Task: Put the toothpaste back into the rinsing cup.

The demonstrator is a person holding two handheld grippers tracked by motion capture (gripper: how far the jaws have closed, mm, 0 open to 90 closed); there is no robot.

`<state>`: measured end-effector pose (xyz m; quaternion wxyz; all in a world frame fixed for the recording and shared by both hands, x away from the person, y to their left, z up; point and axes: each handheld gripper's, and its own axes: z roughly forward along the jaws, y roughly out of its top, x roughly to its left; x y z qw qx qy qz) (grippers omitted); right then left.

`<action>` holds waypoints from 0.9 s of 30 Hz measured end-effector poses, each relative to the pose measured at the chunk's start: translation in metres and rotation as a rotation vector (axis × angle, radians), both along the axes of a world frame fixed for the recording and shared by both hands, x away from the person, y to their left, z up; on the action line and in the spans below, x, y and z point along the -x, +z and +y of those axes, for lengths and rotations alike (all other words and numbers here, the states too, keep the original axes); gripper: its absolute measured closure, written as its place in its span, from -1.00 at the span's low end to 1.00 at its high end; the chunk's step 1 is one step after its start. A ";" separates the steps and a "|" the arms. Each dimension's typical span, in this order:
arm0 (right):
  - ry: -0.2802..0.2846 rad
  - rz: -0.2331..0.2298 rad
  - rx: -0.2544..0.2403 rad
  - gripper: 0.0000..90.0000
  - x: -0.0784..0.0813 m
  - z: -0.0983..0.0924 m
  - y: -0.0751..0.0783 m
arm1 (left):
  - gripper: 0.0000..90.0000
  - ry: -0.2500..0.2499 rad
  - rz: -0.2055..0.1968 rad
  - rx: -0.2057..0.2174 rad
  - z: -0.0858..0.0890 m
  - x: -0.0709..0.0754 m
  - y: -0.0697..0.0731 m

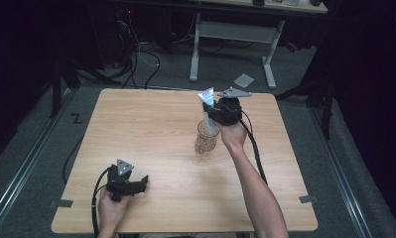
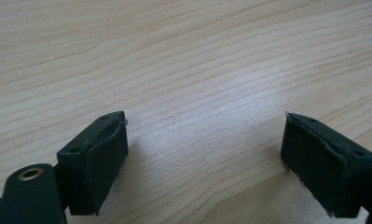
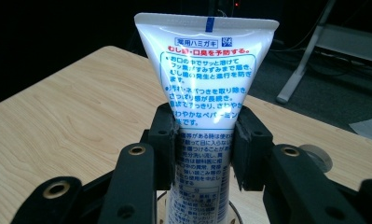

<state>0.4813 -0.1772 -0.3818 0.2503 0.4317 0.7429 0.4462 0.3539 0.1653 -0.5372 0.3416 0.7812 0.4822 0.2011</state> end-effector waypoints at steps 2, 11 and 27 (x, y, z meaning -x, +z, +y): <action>-0.002 0.003 0.013 0.44 -0.001 0.001 -0.002 | -0.66 0.000 0.000 0.000 0.000 0.000 0.000; -0.017 0.023 0.033 0.44 -0.005 0.002 -0.008 | -0.66 0.000 0.000 0.000 0.000 0.000 0.000; -0.027 0.057 0.064 0.43 -0.010 0.001 -0.023 | -0.67 0.000 0.000 0.001 0.000 0.000 0.000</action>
